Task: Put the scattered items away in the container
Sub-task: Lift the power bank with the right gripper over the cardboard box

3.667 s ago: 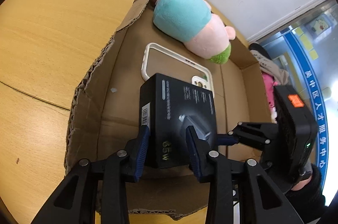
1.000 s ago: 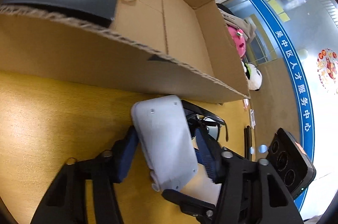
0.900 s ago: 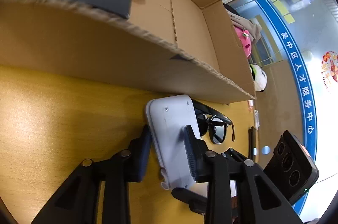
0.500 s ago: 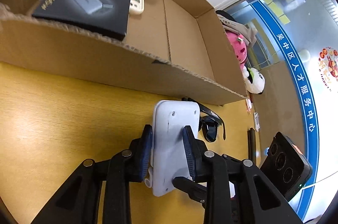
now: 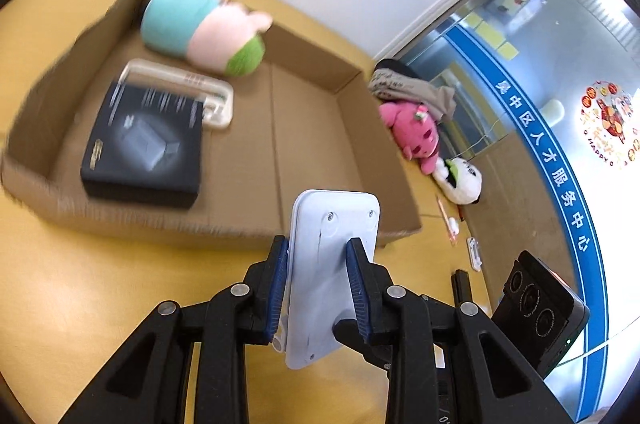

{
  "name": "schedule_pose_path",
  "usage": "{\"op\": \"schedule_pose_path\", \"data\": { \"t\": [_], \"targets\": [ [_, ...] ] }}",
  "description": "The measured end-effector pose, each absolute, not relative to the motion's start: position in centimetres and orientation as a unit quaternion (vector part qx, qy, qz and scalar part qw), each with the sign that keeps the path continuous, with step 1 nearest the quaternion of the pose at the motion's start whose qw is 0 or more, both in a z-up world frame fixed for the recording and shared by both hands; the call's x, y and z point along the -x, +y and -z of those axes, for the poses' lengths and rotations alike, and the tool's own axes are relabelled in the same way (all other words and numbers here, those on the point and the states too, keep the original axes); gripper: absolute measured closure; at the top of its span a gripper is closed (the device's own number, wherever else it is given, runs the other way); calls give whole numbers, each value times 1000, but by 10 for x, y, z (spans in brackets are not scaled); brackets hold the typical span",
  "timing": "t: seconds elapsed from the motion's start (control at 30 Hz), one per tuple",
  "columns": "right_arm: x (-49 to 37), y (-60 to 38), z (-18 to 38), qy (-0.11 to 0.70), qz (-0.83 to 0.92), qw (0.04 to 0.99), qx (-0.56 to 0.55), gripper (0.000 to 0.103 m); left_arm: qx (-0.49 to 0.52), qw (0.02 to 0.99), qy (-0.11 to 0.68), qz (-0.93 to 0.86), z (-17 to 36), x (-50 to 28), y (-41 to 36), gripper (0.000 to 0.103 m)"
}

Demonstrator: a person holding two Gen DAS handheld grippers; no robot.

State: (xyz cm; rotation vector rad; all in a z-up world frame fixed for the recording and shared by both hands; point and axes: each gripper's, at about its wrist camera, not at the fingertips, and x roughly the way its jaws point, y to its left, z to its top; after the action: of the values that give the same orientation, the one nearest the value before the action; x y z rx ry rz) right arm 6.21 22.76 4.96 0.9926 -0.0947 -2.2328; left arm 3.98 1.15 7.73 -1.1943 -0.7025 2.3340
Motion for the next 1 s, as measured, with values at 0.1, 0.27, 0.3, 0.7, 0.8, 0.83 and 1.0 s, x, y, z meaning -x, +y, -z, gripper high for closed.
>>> {"op": "schedule_pose_path", "data": {
  "t": [0.1, 0.27, 0.3, 0.7, 0.8, 0.83, 1.0],
  "targets": [
    [-50, 230, -66, -34, 868, 335, -366, 72, 413, 221, -234, -852, -98, -27, 19, 73],
    [-25, 236, -90, -33, 880, 329, -340, 72, 395, 232, -216, -862, -124, 0, 23, 73],
    [-20, 236, -94, -33, 882, 327, -336, 72, 393, 236, -214, -863, -128, 6, 24, 73],
    [68, 239, -112, -55, 889, 312, -331, 72, 391, 252, -200, -862, -144, 103, 29, 73],
    [95, 243, -107, -69, 887, 306, -340, 72, 400, 255, -194, -859, -139, 134, 36, 73],
    [104, 245, -105, -73, 886, 303, -344, 72, 402, 256, -192, -858, -137, 143, 39, 73],
    [151, 253, -92, -86, 880, 290, -366, 72, 417, 256, -193, -850, -122, 194, 48, 73]
  ]
}}
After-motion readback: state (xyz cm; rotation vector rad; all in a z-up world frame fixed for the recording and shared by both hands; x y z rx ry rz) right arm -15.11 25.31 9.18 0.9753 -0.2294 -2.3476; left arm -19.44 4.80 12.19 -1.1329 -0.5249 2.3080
